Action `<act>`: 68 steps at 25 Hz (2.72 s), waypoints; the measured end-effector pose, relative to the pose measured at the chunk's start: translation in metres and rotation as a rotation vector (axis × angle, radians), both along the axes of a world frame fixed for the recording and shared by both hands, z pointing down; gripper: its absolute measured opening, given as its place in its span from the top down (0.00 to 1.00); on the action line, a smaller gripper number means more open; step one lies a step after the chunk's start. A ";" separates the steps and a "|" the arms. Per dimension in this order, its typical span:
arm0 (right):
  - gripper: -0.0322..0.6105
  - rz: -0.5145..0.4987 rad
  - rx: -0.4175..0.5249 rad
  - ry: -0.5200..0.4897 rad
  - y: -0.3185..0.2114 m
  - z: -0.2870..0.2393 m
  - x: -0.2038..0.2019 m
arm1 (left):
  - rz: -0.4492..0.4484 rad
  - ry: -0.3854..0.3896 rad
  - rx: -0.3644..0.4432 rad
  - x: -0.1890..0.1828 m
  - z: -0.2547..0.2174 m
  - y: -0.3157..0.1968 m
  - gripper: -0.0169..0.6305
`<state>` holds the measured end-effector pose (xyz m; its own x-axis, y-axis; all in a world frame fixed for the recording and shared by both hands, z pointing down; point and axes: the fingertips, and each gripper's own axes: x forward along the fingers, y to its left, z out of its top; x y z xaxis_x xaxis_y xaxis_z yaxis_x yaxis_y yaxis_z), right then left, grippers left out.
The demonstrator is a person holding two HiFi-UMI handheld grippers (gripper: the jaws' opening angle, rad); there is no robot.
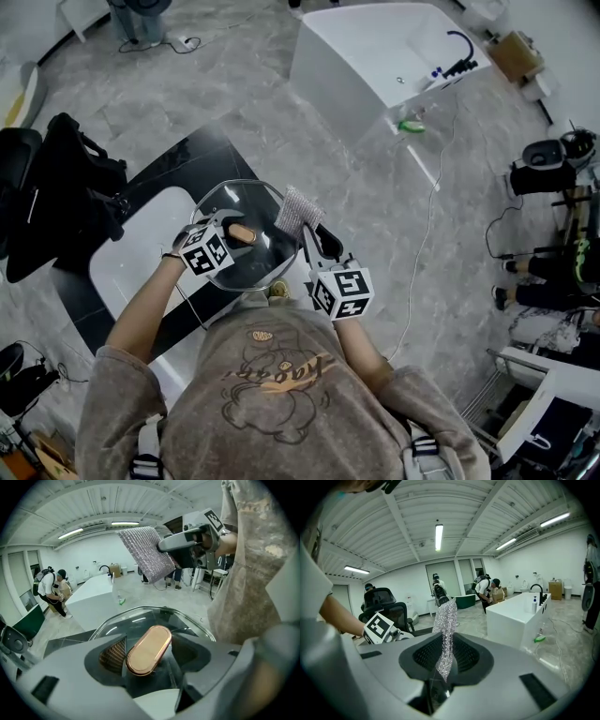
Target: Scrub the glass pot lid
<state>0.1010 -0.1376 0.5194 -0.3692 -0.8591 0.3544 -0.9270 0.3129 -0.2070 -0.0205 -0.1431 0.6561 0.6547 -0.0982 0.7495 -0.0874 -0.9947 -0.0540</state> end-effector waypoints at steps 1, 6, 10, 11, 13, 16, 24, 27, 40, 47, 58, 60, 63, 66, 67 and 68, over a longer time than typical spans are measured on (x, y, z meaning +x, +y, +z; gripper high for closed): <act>0.83 0.004 -0.002 0.000 0.000 0.000 0.001 | 0.017 -0.008 -0.016 0.000 0.003 0.001 0.49; 0.83 0.019 -0.011 0.006 0.000 0.002 0.006 | 0.066 -0.019 -0.068 -0.001 0.012 0.003 0.51; 0.83 0.027 -0.018 0.011 0.000 0.004 0.009 | 0.098 -0.010 -0.078 0.002 0.012 0.004 0.53; 0.83 0.028 -0.019 0.011 0.000 0.005 0.009 | 0.112 -0.012 -0.076 0.002 0.012 0.005 0.53; 0.83 0.028 -0.024 0.013 0.000 0.005 0.010 | 0.145 -0.021 -0.067 0.003 0.011 0.006 0.53; 0.83 0.030 -0.033 0.015 -0.003 0.008 0.011 | 0.194 -0.032 -0.068 0.006 0.011 0.006 0.54; 0.83 0.034 -0.037 0.014 -0.004 0.011 0.010 | 0.231 -0.040 -0.097 0.005 0.013 0.012 0.58; 0.83 0.037 -0.044 0.017 -0.007 0.014 0.011 | 0.238 -0.049 -0.100 0.004 0.013 0.012 0.58; 0.83 0.009 -0.043 0.019 -0.012 0.013 0.009 | 0.249 -0.103 -0.109 -0.005 0.011 0.030 0.62; 0.83 -0.001 -0.038 0.020 -0.009 0.015 0.007 | 0.201 -0.118 -0.108 -0.010 0.011 0.036 0.65; 0.83 -0.008 -0.034 0.024 -0.005 0.013 0.011 | 0.137 -0.115 -0.084 -0.015 0.008 0.031 0.69; 0.83 -0.009 -0.035 0.024 -0.005 0.014 0.012 | 0.130 -0.119 -0.086 -0.014 0.009 0.029 0.69; 0.83 -0.012 -0.036 0.024 -0.007 0.015 0.013 | 0.118 -0.117 -0.097 -0.015 0.013 0.028 0.69; 0.83 -0.015 -0.039 0.024 -0.009 0.016 0.015 | 0.109 -0.111 -0.111 -0.015 0.013 0.028 0.69; 0.83 -0.015 -0.040 0.024 -0.010 0.016 0.016 | 0.109 -0.113 -0.115 -0.014 0.013 0.028 0.69; 0.83 -0.016 -0.041 0.023 -0.010 0.016 0.017 | 0.110 -0.116 -0.117 -0.014 0.012 0.028 0.69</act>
<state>0.1175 -0.1477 0.5358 -0.3743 -0.8378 0.3975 -0.9265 0.3198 -0.1984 -0.0346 -0.1150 0.6683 0.5654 0.0618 0.8225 0.0225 -0.9980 0.0595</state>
